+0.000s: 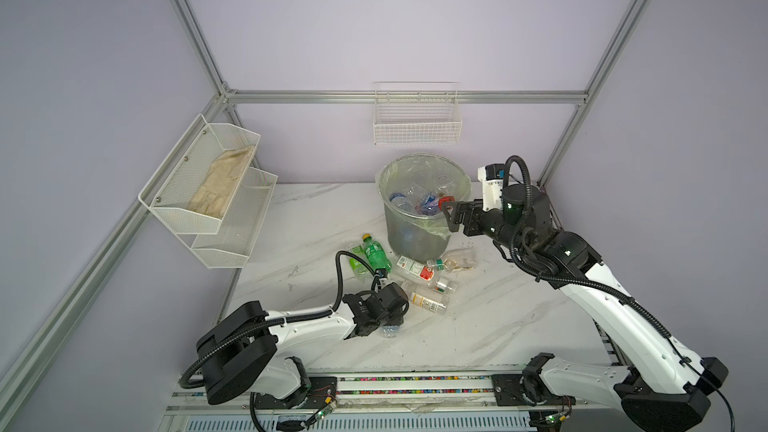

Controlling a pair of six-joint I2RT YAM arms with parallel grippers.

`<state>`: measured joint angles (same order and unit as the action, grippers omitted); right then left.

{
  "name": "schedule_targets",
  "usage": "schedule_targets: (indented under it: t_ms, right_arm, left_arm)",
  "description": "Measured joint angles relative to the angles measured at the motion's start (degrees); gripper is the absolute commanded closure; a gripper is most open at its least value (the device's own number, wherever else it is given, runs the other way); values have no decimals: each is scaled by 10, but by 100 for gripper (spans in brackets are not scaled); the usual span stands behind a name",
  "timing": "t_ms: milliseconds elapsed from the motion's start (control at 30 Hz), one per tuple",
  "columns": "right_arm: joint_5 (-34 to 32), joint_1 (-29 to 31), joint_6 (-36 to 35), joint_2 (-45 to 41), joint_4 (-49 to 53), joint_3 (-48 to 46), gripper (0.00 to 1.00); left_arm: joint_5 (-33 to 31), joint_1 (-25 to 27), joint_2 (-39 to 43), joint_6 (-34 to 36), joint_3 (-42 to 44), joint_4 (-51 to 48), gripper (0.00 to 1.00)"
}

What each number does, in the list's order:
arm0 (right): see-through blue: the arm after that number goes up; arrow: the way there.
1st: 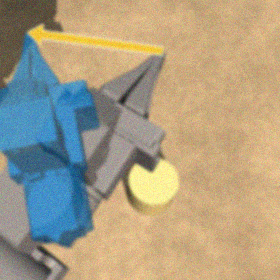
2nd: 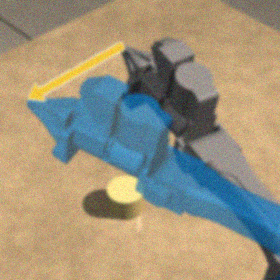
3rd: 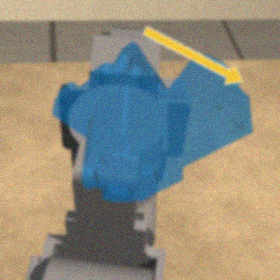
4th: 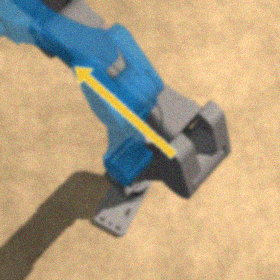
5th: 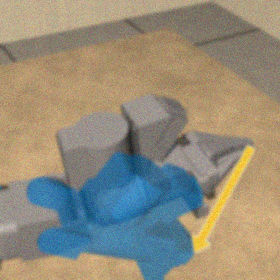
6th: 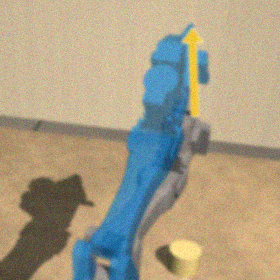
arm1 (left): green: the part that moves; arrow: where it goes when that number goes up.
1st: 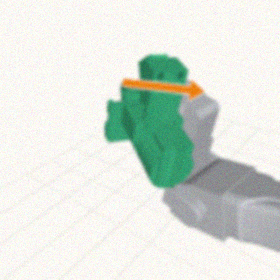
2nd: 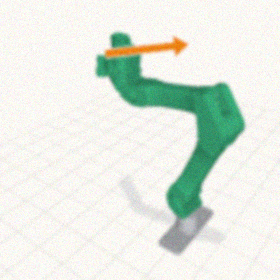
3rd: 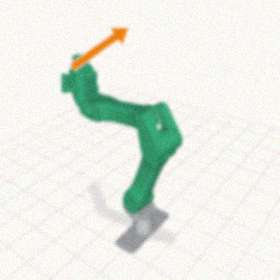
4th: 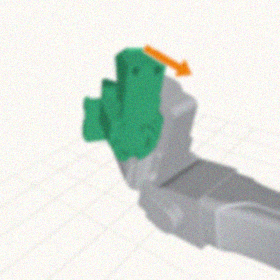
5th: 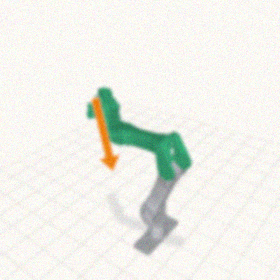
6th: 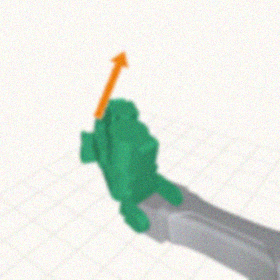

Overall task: Throw the plastic bottles in the bin
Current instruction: 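Close the left gripper around the blue-label water bottle, then lift the blue-label bottle with the left gripper and carry it over the bin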

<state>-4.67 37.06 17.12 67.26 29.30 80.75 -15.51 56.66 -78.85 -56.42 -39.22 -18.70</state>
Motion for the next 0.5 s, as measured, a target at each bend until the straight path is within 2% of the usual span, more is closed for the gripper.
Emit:
schedule_targets:
  t_ms: [500]
  right_arm:
    - [10,0,4,-18,-3,-41,3]
  left_arm:
    - [-58,8,202,15,2,-27,66]
